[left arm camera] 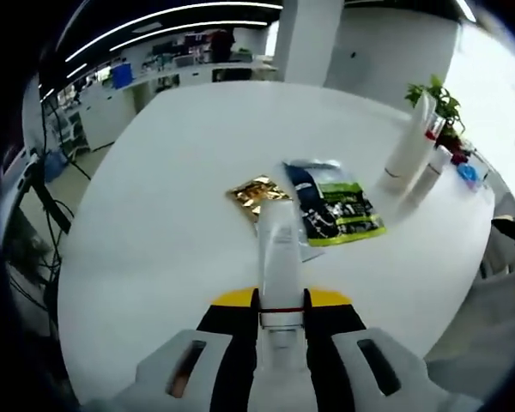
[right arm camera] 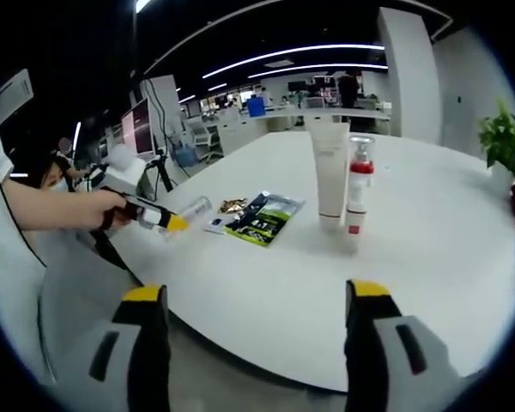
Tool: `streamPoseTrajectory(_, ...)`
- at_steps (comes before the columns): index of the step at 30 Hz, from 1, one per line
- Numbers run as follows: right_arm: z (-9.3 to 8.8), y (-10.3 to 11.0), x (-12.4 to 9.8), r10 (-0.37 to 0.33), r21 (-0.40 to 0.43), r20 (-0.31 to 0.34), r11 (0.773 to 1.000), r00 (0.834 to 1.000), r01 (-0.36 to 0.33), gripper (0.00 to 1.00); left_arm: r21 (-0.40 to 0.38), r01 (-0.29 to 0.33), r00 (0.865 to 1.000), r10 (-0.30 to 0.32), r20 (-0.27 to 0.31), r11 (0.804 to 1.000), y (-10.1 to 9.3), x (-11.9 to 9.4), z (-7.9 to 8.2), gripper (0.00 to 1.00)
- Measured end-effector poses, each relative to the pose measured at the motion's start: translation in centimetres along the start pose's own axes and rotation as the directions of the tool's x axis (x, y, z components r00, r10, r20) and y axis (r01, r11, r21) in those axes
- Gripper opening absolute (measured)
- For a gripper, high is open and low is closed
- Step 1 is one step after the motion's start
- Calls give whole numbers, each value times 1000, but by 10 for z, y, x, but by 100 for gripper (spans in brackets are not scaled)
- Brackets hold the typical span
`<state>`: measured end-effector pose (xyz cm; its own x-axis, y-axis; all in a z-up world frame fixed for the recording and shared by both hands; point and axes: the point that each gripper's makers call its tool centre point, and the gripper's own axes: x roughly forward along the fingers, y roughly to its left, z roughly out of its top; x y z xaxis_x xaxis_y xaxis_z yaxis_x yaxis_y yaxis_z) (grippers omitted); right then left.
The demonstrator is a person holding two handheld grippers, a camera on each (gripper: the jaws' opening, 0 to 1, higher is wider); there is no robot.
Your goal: Arrange the skincare products in the storage area until every visible bottle or jar stands upright without overlapping.
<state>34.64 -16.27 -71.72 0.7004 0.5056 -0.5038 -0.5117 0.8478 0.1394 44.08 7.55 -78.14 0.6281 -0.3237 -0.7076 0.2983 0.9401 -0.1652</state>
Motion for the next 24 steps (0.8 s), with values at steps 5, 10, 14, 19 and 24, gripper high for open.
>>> streamPoseTrajectory(5,0,2,0,10,-6,-3,1000,1000,-10,85,66,72,997,-74,27,995,-21,-7,11,17)
streamPoseTrajectory(10,0,7,1,37,-13,-6,999,999,-37,85,130,152,987,-157,32,980,-47,-16,18,17)
streamPoseTrajectory(14,3,13,1,86,16,2,996,996,-86,85,204,213,975,-221,18,956,-68,-23,20,17)
streamPoseTrajectory(19,9,23,1,149,26,13,989,989,-149,78,233,309,949,-313,-21,922,-94,-30,17,17)
streamPoseTrajectory(24,22,32,5,231,-93,3,969,973,-230,72,286,368,928,-368,-55,885,-110,-37,16,17)
